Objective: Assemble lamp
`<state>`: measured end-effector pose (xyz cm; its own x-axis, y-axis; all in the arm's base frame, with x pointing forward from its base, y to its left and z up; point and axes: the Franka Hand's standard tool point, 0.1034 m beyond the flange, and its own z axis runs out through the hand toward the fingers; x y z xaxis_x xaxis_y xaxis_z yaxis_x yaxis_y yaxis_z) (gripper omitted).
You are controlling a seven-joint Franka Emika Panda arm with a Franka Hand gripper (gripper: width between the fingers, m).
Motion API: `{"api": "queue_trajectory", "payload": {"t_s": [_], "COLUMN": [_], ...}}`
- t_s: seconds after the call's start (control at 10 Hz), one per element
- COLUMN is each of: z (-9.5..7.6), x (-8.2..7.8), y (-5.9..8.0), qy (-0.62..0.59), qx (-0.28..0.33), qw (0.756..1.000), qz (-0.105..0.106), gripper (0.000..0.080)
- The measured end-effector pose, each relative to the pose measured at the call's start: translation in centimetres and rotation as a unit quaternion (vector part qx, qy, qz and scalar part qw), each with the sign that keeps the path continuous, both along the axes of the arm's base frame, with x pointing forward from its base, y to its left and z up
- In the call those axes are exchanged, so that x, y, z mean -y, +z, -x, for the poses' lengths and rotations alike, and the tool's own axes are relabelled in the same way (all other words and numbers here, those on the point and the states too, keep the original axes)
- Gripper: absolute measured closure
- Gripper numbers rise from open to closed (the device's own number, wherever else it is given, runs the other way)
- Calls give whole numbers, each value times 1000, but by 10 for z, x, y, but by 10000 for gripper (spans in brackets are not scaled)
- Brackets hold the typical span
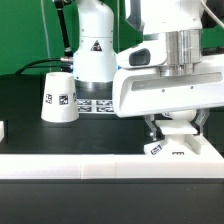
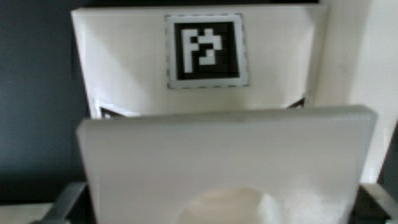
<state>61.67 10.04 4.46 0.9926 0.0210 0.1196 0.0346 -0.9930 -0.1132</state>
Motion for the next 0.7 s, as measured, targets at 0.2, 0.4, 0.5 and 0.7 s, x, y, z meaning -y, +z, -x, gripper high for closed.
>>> {"api": "queue_trajectory", "payload": {"t_s": [0.2, 0.4, 0.5, 0.7], "z": [0, 0, 1, 27], "x": [0, 0, 0, 3], "y": [0, 0, 0, 7], "qy": [0, 0, 1, 24], "qx": [0, 0, 1, 5], "qw": [1000, 1000, 1000, 1000], "qz": [0, 0, 0, 6], "gripper": [158, 104, 104, 101]}}
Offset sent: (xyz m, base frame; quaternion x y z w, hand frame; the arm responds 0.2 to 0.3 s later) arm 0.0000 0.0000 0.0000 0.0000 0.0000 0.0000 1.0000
